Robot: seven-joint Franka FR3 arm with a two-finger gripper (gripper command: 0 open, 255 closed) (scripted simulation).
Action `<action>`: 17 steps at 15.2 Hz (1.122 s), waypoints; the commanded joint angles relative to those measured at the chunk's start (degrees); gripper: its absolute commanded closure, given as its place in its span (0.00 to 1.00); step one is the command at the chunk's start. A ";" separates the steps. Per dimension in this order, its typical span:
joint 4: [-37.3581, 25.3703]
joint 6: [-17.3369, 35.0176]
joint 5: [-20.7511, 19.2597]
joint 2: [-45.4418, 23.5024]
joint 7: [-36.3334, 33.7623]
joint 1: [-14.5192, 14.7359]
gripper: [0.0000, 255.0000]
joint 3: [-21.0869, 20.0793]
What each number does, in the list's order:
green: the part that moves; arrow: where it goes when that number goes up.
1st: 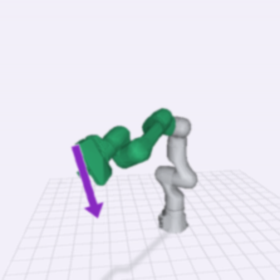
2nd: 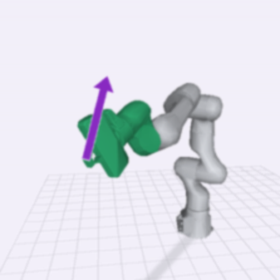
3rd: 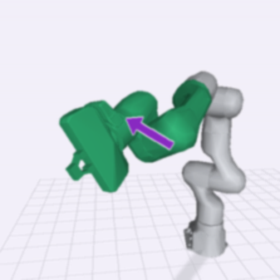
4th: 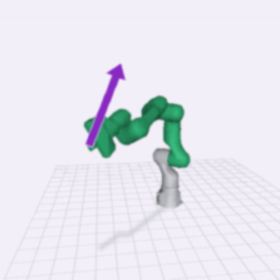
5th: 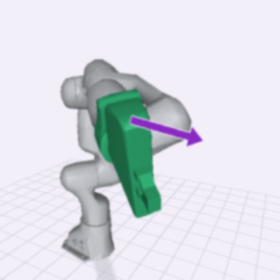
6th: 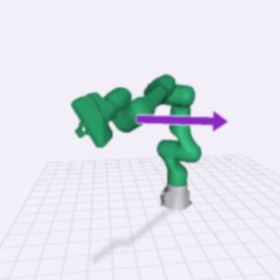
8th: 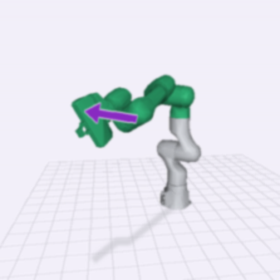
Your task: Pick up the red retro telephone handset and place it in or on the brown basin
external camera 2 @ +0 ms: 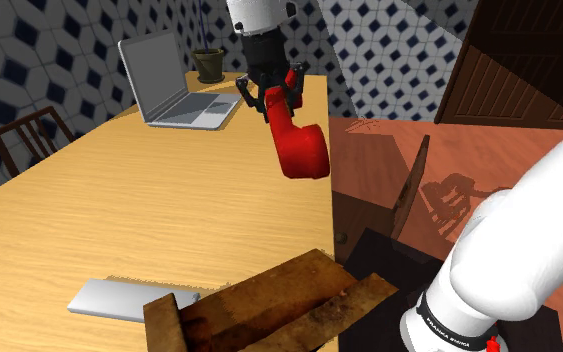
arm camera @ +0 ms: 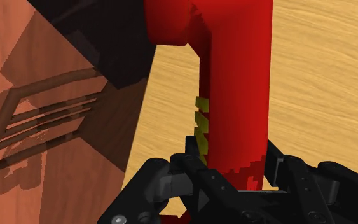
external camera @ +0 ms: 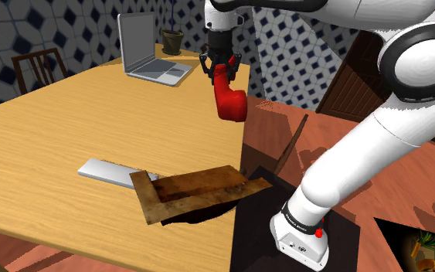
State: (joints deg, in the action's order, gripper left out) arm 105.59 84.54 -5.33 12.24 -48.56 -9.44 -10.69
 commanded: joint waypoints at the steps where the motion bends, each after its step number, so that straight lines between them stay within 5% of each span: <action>1: 2.08 -0.45 1.03 2.43 -2.11 1.01 1.00 -1.23; 17: 7.72 -4.65 11.44 12.07 -21.53 9.29 1.00 -14.09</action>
State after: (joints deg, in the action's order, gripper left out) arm 112.63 79.84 5.37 23.55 -68.93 -0.65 -24.08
